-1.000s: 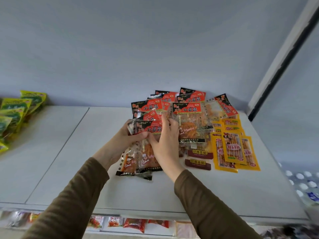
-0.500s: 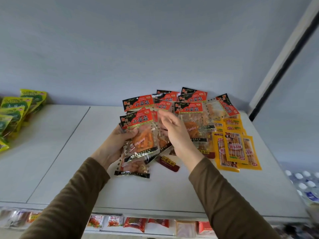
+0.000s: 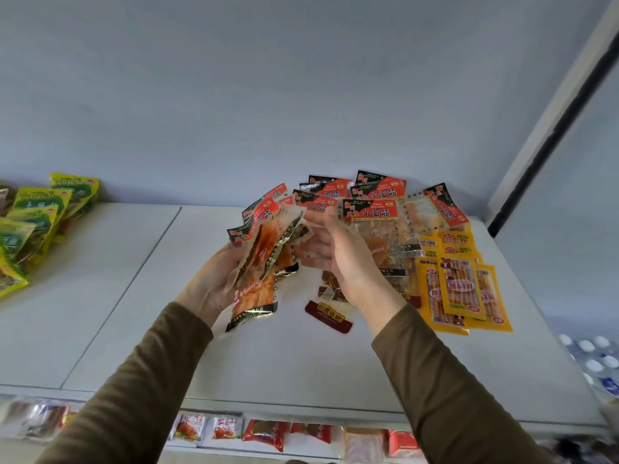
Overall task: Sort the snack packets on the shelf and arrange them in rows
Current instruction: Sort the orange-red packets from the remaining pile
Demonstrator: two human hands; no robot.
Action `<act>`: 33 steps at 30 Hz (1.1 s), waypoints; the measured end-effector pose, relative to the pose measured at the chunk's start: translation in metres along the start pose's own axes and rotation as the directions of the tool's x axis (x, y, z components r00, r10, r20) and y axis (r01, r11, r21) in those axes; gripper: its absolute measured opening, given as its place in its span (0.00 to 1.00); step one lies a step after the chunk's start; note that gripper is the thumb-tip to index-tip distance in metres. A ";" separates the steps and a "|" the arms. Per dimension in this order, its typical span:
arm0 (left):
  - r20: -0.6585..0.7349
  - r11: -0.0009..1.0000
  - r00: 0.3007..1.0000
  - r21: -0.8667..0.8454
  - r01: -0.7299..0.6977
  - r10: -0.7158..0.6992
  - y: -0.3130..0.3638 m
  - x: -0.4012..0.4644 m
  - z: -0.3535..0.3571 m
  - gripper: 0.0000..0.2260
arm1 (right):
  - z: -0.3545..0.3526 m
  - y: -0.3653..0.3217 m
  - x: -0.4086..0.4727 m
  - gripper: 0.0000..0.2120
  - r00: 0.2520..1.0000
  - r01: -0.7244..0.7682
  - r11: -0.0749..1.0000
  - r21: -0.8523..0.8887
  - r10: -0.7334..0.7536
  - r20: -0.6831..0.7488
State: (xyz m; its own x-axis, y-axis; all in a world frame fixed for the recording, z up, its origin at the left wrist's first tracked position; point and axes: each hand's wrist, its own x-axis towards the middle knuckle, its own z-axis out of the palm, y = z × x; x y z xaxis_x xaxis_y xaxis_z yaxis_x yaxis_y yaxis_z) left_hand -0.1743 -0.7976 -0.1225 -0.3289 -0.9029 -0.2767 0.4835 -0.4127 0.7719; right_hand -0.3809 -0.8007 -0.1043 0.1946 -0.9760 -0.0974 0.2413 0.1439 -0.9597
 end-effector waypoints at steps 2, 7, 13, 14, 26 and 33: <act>0.004 0.999 1.000 0.034 0.013 -0.013 0.001 -0.001 -0.001 0.43 | 0.002 0.000 -0.001 0.23 1.000 0.008 1.000 0.013 -0.008 0.023; -0.220 0.995 0.975 0.102 0.010 0.012 -0.008 0.001 -0.012 0.20 | 0.008 0.001 -0.005 0.21 0.999 0.029 0.999 0.034 -0.030 0.039; -0.276 0.999 0.960 -0.010 -0.048 0.043 -0.014 0.002 -0.013 0.35 | 0.017 0.003 -0.011 0.19 0.997 0.047 0.999 0.025 -0.048 0.055; -0.274 0.999 0.960 -0.006 -0.051 0.048 -0.014 0.002 -0.012 0.35 | 0.018 0.004 -0.012 0.20 0.997 0.050 0.999 0.021 -0.051 0.064; -0.213 0.996 0.976 0.082 -0.037 0.054 -0.013 -0.004 -0.026 0.21 | 0.018 0.011 -0.008 0.20 0.998 0.055 0.998 -0.041 -0.055 0.024; -0.130 0.990 0.987 -0.094 -0.109 0.097 -0.003 -0.013 -0.035 0.17 | -0.025 0.006 0.020 0.21 0.938 0.150 0.708 -0.690 -0.323 -0.128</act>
State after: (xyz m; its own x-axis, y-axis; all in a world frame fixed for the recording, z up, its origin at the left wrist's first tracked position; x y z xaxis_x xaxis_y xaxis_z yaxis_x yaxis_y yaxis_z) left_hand -0.1431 -0.7887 -0.1418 -0.1724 -0.9465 -0.2728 0.5903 -0.3210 0.7406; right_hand -0.3993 -0.8237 -0.1183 -0.0168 -0.9826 0.1850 -0.4560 -0.1572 -0.8760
